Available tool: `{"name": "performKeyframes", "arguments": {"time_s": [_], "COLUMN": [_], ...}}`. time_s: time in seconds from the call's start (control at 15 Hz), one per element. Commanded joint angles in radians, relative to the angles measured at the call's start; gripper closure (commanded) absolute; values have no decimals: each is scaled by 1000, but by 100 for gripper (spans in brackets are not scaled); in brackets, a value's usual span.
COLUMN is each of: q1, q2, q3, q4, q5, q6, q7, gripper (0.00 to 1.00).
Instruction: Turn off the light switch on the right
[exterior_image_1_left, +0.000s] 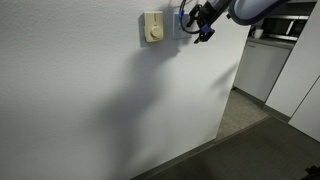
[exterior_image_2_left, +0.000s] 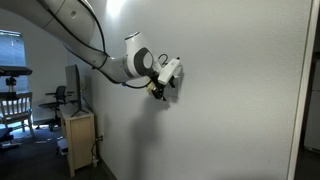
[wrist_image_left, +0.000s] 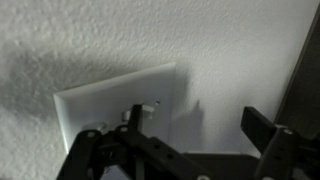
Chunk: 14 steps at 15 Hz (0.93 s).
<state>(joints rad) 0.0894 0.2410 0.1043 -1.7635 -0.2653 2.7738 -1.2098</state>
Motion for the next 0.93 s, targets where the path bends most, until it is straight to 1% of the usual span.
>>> {"name": "performKeyframes", "arguments": {"time_s": [0.0,0.87], "q1": [-22,-24], "q2": [57,43], "q3": [12,15], "q4": [-5,-7], "q5": [33,86], "q6": [20,3], "q7": [-50,-58], "gripper": [0,0]}}
